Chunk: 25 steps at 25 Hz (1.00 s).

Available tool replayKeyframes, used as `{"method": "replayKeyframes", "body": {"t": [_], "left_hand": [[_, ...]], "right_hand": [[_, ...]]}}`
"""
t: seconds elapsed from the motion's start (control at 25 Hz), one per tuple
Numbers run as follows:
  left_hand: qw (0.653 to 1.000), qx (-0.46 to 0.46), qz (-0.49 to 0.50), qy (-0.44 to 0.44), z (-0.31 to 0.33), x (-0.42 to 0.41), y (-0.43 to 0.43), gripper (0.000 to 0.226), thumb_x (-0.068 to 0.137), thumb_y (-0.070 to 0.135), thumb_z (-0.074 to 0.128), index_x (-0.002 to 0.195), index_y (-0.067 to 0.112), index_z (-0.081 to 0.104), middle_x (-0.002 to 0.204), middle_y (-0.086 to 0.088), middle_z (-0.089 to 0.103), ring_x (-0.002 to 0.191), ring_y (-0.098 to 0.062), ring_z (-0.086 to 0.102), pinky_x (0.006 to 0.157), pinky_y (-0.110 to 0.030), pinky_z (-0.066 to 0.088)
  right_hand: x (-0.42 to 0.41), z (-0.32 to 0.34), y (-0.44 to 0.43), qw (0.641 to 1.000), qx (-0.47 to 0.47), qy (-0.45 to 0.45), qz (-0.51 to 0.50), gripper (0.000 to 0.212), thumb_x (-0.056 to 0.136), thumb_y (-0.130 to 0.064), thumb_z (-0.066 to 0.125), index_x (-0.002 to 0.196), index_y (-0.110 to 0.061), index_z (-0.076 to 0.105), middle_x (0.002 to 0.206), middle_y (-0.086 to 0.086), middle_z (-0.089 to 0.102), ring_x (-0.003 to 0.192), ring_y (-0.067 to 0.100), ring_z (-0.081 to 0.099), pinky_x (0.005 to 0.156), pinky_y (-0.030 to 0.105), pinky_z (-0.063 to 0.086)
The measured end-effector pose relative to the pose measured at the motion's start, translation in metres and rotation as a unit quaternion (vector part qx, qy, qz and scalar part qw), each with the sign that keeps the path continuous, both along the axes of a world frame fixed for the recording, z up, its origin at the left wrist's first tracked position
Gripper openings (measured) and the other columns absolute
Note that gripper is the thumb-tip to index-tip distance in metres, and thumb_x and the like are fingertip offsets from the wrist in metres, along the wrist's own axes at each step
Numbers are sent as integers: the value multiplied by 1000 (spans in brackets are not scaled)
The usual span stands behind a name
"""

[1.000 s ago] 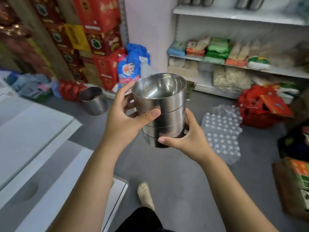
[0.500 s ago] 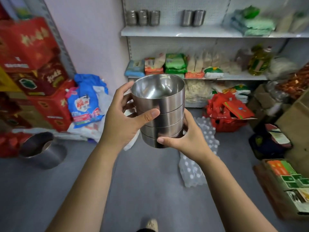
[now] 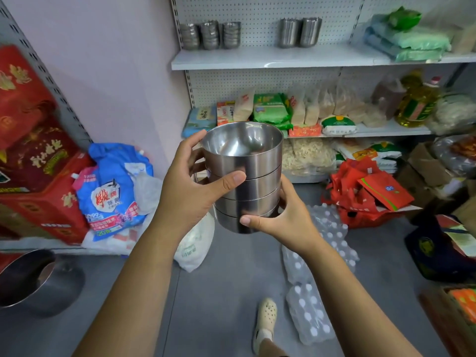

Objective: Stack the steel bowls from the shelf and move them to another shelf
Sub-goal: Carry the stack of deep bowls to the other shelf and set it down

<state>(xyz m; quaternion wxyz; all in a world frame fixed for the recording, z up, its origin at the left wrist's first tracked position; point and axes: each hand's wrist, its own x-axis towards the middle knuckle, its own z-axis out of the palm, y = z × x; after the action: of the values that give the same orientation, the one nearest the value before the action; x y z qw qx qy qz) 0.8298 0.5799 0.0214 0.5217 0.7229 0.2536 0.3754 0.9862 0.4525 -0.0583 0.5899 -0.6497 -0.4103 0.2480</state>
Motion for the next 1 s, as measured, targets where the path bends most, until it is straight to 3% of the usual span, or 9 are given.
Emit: {"method": "replayKeyframes", "body": {"t": [0.16,0.28,0.36,0.52,0.76,0.88,1.0], "left_hand": [[1000,-2,12,-6,3,76,75,94,62,43,84,147,37,43,135,9,62,115,8,59,77,-1,46],[1000,-2,17,-9,12,136,131,89,65,44,81,146,39,44,135,10,63,120,3,59,81,-5,49],[1000,-3,19,-16,16,173,166,85,67,42,81,144,40,45,137,10,61,122,1,58,83,-7,50],[1000,10,17,-8,19,232,225,83,68,43,81,143,45,44,138,20,55,120,6,57,83,-8,52],[999,22,-37,-3,12,321,327,81,69,37,81,141,37,46,136,19,56,117,14,55,81,-3,47],[996,28,-89,-7,16,374,388,75,71,35,83,138,34,50,136,16,60,122,5,58,90,-11,50],[989,51,-140,-3,32,434,454,71,73,41,89,134,37,52,134,15,62,125,-5,60,102,-28,52]], "right_hand": [[85,-2,84,999,17,7,27,104,63,-23,102,148,-39,45,134,-14,69,123,4,66,100,28,55],[150,9,143,999,21,21,35,99,61,-19,101,140,-43,47,128,-15,71,118,-1,67,93,20,56],[189,14,179,998,27,22,42,98,61,-19,99,143,-36,48,128,-15,71,119,0,67,91,18,55],[245,10,243,999,35,19,35,105,62,-17,100,151,-27,45,136,-10,68,125,7,65,99,27,56],[327,-8,332,999,46,14,-11,110,61,-21,103,152,-33,43,140,-10,65,131,10,61,107,38,53],[371,-7,382,996,63,16,-58,111,59,-20,103,152,-31,44,138,-8,67,128,11,63,105,37,56],[416,3,436,989,83,23,-119,108,56,-27,103,149,-27,48,134,-4,69,126,15,65,103,44,57]]}}
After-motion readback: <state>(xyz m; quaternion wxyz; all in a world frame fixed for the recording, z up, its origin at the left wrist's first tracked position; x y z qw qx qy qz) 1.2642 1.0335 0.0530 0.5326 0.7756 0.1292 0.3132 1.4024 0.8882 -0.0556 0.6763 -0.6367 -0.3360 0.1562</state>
